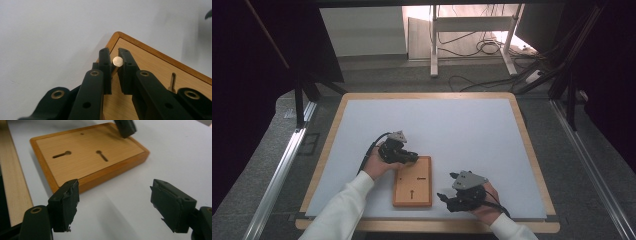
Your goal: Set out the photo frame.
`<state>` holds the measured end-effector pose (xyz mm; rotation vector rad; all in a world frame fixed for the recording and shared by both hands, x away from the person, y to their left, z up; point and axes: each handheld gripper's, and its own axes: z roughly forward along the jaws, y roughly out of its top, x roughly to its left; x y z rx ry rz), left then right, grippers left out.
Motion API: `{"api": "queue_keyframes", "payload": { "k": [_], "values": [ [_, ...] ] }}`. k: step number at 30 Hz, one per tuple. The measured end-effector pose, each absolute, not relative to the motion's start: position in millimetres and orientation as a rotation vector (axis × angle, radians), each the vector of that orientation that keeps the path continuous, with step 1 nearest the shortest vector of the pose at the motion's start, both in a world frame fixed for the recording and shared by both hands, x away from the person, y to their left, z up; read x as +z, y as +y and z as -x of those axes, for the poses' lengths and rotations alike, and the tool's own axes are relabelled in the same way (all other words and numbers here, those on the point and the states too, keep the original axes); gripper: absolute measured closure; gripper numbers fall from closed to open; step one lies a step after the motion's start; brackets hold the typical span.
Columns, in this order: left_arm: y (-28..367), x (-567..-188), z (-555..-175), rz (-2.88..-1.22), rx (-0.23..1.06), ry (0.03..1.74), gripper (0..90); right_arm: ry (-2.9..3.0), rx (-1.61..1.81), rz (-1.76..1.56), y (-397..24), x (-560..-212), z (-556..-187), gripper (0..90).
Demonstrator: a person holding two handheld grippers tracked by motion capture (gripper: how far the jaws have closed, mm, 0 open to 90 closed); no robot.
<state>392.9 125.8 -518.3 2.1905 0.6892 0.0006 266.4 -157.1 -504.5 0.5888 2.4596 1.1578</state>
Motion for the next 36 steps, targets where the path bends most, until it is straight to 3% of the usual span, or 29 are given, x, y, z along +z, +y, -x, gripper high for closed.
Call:
{"api": "queue_keyframes", "payload": {
  "k": [17,36],
  "values": [
    [129.5,-519.1,-401.7,-2.181,-0.078,0.698,82.3,2.553,0.963,-0.379,-97.5,-508.8,-253.5,11.0],
    [130.1,-519.7,-405.4,-2.154,-0.123,0.74,82.1,2.472,0.786,-0.239,-66.3,-524.1,-248.1,10.4]
  ]
}}
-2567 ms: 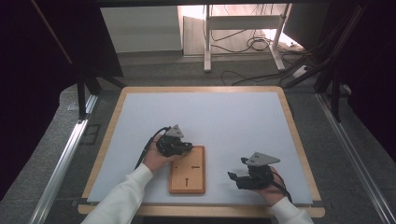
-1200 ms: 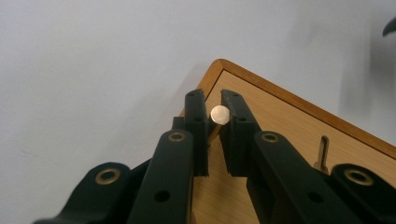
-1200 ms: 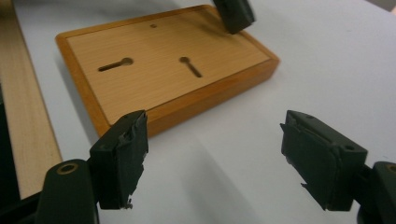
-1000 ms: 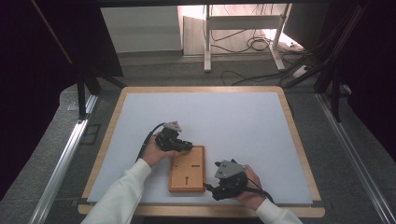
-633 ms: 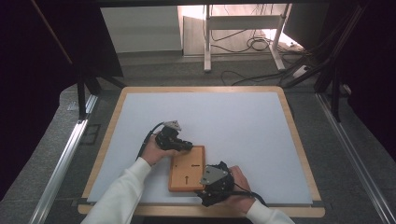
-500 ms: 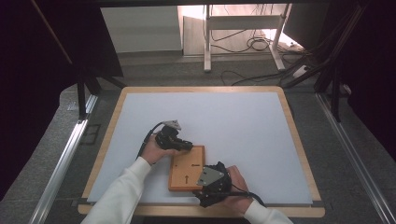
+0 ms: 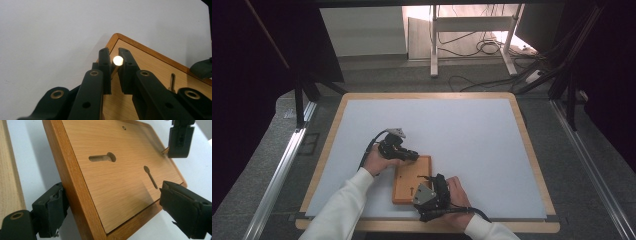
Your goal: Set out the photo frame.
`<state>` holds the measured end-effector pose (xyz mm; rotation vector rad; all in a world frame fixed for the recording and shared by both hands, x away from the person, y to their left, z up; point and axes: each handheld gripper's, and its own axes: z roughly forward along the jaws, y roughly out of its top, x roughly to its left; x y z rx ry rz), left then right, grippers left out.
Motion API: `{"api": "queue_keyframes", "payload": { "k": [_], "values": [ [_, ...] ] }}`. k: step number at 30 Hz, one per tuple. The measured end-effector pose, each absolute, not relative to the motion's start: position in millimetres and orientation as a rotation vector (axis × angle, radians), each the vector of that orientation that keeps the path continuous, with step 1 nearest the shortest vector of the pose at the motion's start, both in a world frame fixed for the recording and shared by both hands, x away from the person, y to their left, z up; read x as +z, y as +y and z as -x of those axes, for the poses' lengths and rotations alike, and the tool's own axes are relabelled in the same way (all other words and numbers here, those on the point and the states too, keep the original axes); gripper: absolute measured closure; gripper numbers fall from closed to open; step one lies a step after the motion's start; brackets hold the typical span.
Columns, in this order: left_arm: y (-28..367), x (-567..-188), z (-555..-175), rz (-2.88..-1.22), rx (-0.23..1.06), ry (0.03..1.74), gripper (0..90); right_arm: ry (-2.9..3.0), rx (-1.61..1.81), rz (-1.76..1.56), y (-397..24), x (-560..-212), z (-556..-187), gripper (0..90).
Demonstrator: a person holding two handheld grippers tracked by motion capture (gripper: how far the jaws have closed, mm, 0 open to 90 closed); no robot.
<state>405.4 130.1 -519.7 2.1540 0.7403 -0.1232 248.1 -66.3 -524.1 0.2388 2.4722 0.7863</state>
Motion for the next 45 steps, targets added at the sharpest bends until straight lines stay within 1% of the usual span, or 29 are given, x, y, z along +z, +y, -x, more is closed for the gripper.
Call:
{"api": "queue_keyframes", "payload": {
  "k": [5,14,22,25,30,32,34,36,40,45],
  "values": [
    [129.7,-519.8,-403.5,-2.157,-0.081,0.74,83.0,2.416,0.773,-0.196,-66.8,-522.5,-243.8,13.7],
    [129.3,-521.3,-402.6,-2.149,-0.033,0.756,83.8,2.343,0.806,-0.19,-73.7,-508.2,-245.8,23.2],
    [129.5,-522.3,-402.0,-2.133,0.001,0.771,81.4,2.341,0.815,-0.197,-75.1,-498.7,-248.8,31.6],
    [130.1,-521.3,-401.7,-2.132,0.031,0.777,78.2,2.333,0.841,-0.213,-78.1,-494.2,-251.3,38.1],
    [137.3,-518.0,-401.4,-2.09,0.052,0.793,70.8,2.32,0.86,-0.238,-83.2,-488.1,-255.0,41.5],
    [141.2,-515.6,-400.4,-2.075,0.06,0.799,67.5,2.316,0.859,-0.234,-83.7,-486.8,-255.1,42.2],
    [145.2,-512.2,-396.7,-2.067,0.095,0.813,63.6,2.317,0.857,-0.231,-83.5,-486.2,-255.1,42.4],
    [150.6,-508.1,-390.9,-2.062,0.137,0.82,57.3,2.322,0.863,-0.233,-83.9,-485.6,-255.7,42.4],
    [166.7,-499.1,-377.6,-2.051,0.207,0.828,51.8,2.326,0.87,-0.238,-84.1,-484.8,-256.3,42.5],
    [181.7,-500.3,-361.2,-2.051,0.253,0.848,45.1,2.324,0.869,-0.233,-83.8,-483.5,-256.9,43.1]
  ]
}}
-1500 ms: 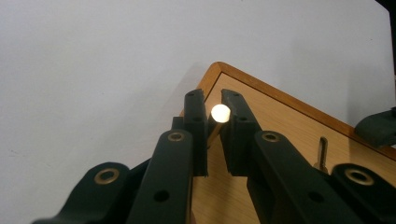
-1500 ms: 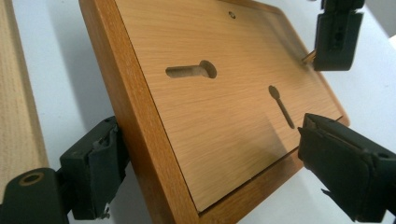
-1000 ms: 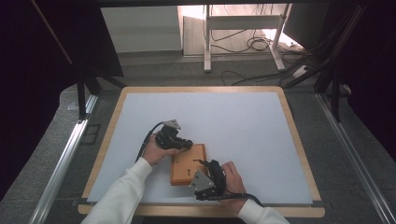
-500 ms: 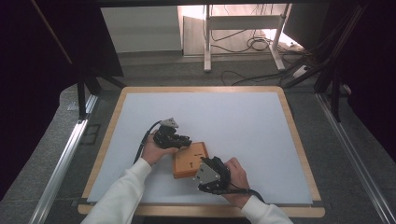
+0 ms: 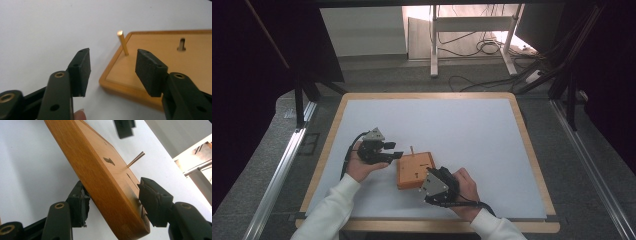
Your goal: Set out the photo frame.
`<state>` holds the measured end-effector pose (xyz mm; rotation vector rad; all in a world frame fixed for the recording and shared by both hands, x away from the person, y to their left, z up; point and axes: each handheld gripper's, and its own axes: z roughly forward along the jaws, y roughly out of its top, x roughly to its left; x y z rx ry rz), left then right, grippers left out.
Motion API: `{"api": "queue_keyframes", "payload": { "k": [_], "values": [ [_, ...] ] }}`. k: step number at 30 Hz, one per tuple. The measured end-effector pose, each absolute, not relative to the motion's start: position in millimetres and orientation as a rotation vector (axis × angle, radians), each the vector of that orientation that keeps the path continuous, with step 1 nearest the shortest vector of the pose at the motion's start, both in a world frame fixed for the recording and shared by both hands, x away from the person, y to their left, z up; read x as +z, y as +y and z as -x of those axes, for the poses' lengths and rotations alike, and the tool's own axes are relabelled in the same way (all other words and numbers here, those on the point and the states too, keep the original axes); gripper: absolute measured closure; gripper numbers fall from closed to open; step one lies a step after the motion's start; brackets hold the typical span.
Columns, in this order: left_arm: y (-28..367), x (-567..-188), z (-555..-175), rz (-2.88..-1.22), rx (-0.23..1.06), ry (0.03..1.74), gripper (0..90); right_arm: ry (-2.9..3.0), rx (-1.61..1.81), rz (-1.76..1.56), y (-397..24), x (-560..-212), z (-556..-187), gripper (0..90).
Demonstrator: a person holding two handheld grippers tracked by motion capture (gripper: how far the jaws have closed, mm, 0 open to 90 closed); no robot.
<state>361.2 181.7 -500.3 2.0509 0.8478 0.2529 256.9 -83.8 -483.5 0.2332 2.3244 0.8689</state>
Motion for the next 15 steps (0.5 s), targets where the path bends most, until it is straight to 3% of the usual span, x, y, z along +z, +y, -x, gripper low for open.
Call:
{"api": "queue_keyframes", "payload": {
  "k": [15],
  "values": [
    [202.3,-525.7,-321.4,-2.14,0.3,0.885,38.1,2.313,0.872,-0.214,-83.8,-483.8,-257.0,45.2]
  ]
}}
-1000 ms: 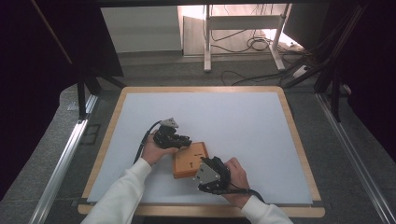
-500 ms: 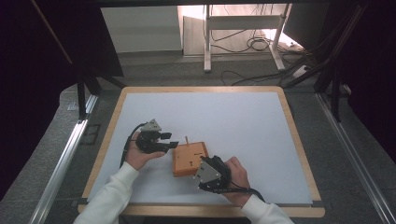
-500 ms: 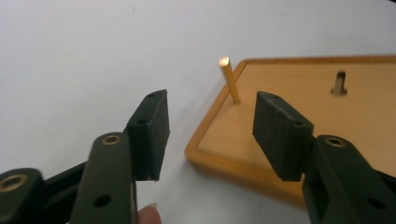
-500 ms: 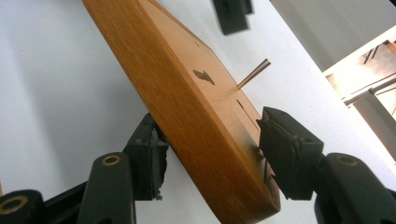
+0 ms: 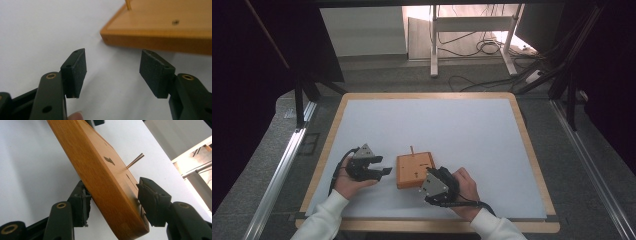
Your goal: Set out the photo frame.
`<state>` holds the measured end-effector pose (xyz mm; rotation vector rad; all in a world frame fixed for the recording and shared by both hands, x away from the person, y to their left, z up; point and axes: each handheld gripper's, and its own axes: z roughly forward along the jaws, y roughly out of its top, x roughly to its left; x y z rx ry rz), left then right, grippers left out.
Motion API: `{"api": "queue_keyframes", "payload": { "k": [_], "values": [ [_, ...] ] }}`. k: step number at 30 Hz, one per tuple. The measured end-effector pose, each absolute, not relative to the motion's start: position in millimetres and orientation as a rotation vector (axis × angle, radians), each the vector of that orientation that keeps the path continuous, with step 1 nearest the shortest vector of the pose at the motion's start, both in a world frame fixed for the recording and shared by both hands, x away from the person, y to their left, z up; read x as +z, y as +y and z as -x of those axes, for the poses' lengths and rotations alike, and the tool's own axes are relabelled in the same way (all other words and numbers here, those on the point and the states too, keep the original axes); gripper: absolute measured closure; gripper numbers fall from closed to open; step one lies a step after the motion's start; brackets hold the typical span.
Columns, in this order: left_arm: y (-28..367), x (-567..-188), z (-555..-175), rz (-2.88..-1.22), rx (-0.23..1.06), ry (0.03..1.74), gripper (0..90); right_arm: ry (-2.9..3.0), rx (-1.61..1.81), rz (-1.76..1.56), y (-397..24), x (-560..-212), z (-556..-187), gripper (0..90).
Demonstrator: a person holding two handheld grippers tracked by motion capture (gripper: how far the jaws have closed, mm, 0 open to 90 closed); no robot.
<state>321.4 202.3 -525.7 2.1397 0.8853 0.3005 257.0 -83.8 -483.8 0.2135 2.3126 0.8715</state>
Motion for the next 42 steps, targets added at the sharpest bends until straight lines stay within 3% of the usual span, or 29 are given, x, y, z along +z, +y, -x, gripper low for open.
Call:
{"api": "queue_keyframes", "payload": {
  "k": [42],
  "values": [
    [201.8,-530.9,-324.1,-2.151,0.286,0.9,36.4,2.402,0.912,-0.109,-72.7,-451.3,-288.4,57.3]
  ]
}}
